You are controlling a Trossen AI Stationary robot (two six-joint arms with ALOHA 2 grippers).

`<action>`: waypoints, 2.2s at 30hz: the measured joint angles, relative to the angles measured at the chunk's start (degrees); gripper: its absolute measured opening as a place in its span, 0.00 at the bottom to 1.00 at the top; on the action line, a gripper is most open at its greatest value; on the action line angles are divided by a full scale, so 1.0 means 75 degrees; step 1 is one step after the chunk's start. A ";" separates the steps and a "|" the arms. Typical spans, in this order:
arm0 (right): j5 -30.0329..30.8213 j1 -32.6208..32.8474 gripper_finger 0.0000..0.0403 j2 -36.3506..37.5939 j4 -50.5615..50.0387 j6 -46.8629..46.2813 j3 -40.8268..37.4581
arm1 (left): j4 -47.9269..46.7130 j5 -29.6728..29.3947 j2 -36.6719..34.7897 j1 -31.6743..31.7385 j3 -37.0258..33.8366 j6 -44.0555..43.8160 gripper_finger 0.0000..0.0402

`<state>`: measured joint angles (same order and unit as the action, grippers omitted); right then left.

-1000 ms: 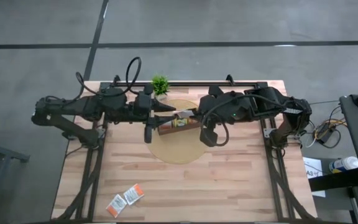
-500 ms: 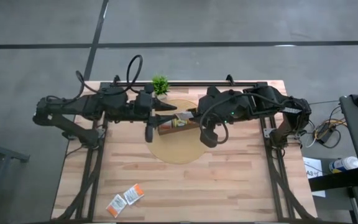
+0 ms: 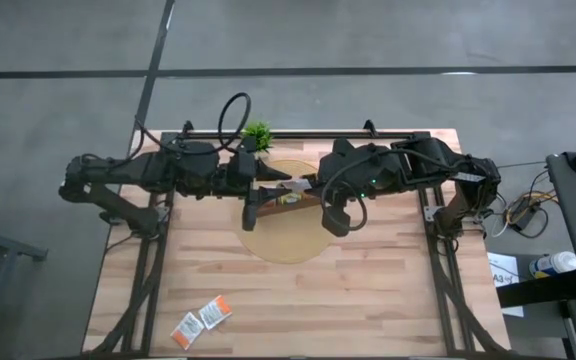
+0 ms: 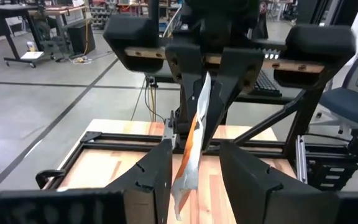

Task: Pick & Place Tea
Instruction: Put the white tea bag into the left section of the wooden organizer

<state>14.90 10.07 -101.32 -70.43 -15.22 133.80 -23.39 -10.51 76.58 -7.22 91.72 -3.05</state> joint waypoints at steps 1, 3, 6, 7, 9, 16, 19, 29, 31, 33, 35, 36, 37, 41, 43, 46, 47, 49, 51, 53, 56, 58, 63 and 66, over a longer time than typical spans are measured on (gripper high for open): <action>-0.0003 0.0000 0.02 0.0000 -0.0013 -0.0007 0.0000 | 0.0015 0.0000 -0.0010 0.0000 0.0010 -0.0001 0.32; -0.0003 0.0000 0.02 0.0000 -0.0018 -0.0007 0.0000 | 0.0005 -0.0002 -0.0039 0.0000 0.0024 -0.0006 0.32; -0.0003 0.0000 0.02 0.0000 -0.0024 -0.0012 0.0000 | 0.0007 -0.0005 -0.0061 0.0000 0.0081 -0.0005 0.31; -0.0003 0.0000 0.02 0.0000 -0.0025 -0.0012 0.0000 | 0.0009 -0.0010 -0.0072 0.0000 0.0098 -0.0006 0.31; -0.0005 0.0000 0.02 0.0000 -0.0030 -0.0017 0.0000 | -0.0036 -0.0039 -0.0079 -0.0003 0.0131 -0.0002 0.28; -0.0026 0.0000 0.02 0.0000 -0.0051 -0.0030 0.0000 | -0.0299 -0.0133 -0.0039 -0.0003 0.0138 -0.0009 0.03; -0.0026 0.0003 0.02 0.0000 -0.0073 -0.0027 0.0000 | -0.0297 -0.0143 0.0001 -0.0003 0.0136 0.0008 0.01; -0.0128 0.0006 0.06 0.0016 0.0065 -0.0070 -0.0003 | -0.1185 -0.0550 0.0008 -0.0009 0.0415 0.0060 0.00; -0.0264 0.0009 0.11 0.0048 0.0144 -0.0082 0.0000 | -0.1513 -0.0658 0.0008 -0.0002 0.0498 0.0057 0.00; -0.0306 0.0011 0.16 0.0104 0.0213 -0.0028 -0.0003 | -0.1693 -0.0694 0.0008 0.0003 0.0556 0.0023 0.00; -0.0314 0.0020 0.21 0.0160 0.0323 0.0007 0.0000 | -0.1874 -0.0729 -0.0001 0.0001 0.0569 -0.0006 0.00; -0.0318 0.0023 0.24 0.0181 0.0325 0.0005 0.0000 | -0.1947 -0.0738 -0.0001 0.0003 0.0569 -0.0021 0.00; -0.0334 0.0023 0.26 0.0202 0.0323 -0.0016 0.0000 | -0.2037 -0.0783 -0.0001 0.0003 0.0554 -0.0033 0.00; -0.0436 0.0040 0.33 0.0360 0.0243 -0.0166 0.0000 | -0.2434 -0.1047 -0.0004 0.0012 0.0349 -0.0167 0.00; -0.0436 0.0079 0.35 0.0449 0.0230 -0.0177 0.0000 | -0.2524 -0.1054 -0.0004 0.0046 0.0171 -0.0387 0.00; -0.0455 0.0172 0.37 0.0531 0.0191 -0.0179 0.0000 | -0.2708 -0.1054 -0.0004 0.0055 -0.0162 -0.0638 0.00; -0.0455 0.0201 0.37 0.0546 0.0127 -0.0176 0.0000 | -0.2705 -0.1055 -0.0004 0.0055 -0.0316 -0.0649 0.00; -0.0452 0.0244 0.37 0.0568 0.0046 -0.0179 0.0000 | -0.2695 -0.1051 -0.0004 0.0057 -0.0627 -0.0722 0.00; -0.0450 0.0297 0.36 0.0597 -0.0082 -0.0207 0.0000 | -0.2686 -0.1046 -0.0004 0.0070 -0.0930 -0.0811 0.00; -0.0449 0.0329 0.35 0.0600 -0.0154 -0.0231 0.0000 | -0.2683 -0.1043 -0.0005 0.0116 -0.1230 -0.0813 0.00; -0.0452 0.0329 0.34 0.0600 -0.0264 -0.0283 0.0000 | -0.2674 -0.1039 -0.0007 0.0236 -0.1680 -0.0896 0.00; -0.0448 0.0326 0.33 0.0600 -0.0346 -0.0372 0.0000 | -0.2659 -0.0976 -0.0015 0.0338 -0.1972 -0.0962 0.00; -0.0446 0.0356 0.31 0.0600 -0.0415 -0.0426 0.0000 | -0.2268 -0.0781 -0.0218 0.0690 -0.2847 -0.1015 0.00; -0.0448 0.0367 0.30 0.0600 -0.0412 -0.0434 0.0000 | -0.1759 -0.0462 -0.0399 0.0977 -0.3369 -0.0911 0.00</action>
<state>11.53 12.82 -96.82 -73.52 -18.47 133.80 -36.58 -13.97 73.59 0.10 66.45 -9.88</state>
